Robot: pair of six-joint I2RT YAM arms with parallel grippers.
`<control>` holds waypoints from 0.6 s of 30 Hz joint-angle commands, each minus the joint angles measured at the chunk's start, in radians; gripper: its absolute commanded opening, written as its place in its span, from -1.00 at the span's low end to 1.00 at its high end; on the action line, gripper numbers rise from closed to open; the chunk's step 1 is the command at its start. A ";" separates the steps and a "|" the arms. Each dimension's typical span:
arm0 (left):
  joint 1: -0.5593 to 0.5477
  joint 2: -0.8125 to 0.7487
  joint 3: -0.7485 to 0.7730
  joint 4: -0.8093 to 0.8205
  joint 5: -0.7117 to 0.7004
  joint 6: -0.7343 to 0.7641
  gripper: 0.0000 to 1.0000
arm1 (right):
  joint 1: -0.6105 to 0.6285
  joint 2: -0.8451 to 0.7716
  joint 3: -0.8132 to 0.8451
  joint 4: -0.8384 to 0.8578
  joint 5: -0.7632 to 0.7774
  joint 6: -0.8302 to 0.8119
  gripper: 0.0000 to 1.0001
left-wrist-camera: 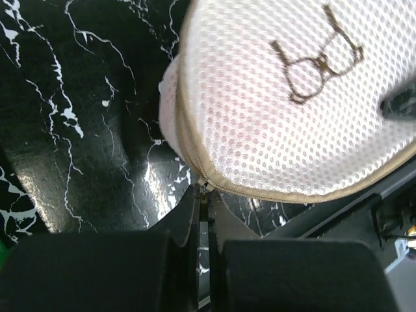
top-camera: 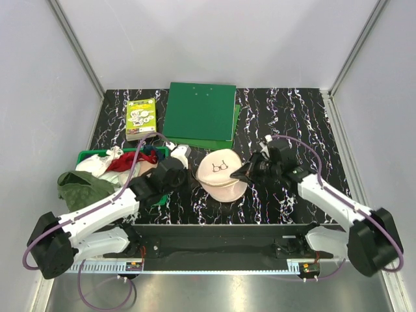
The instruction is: Place the bra in the laundry bag and zip it closed
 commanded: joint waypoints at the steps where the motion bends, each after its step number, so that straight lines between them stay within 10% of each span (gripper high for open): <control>1: 0.009 -0.048 0.012 0.042 0.096 0.074 -1.00 | -0.021 0.157 0.169 -0.100 -0.138 -0.248 -0.98; 4: -0.022 -0.050 0.023 0.127 0.220 0.043 -1.00 | -0.020 0.305 0.337 -0.251 -0.063 -0.366 -0.74; 12: -0.120 0.019 0.031 0.261 0.199 -0.113 -1.00 | 0.052 0.340 0.582 -0.641 0.505 -0.474 0.76; 18: -0.145 0.082 0.022 0.319 0.193 -0.166 -1.00 | 0.126 0.105 0.454 -0.677 0.600 -0.326 0.86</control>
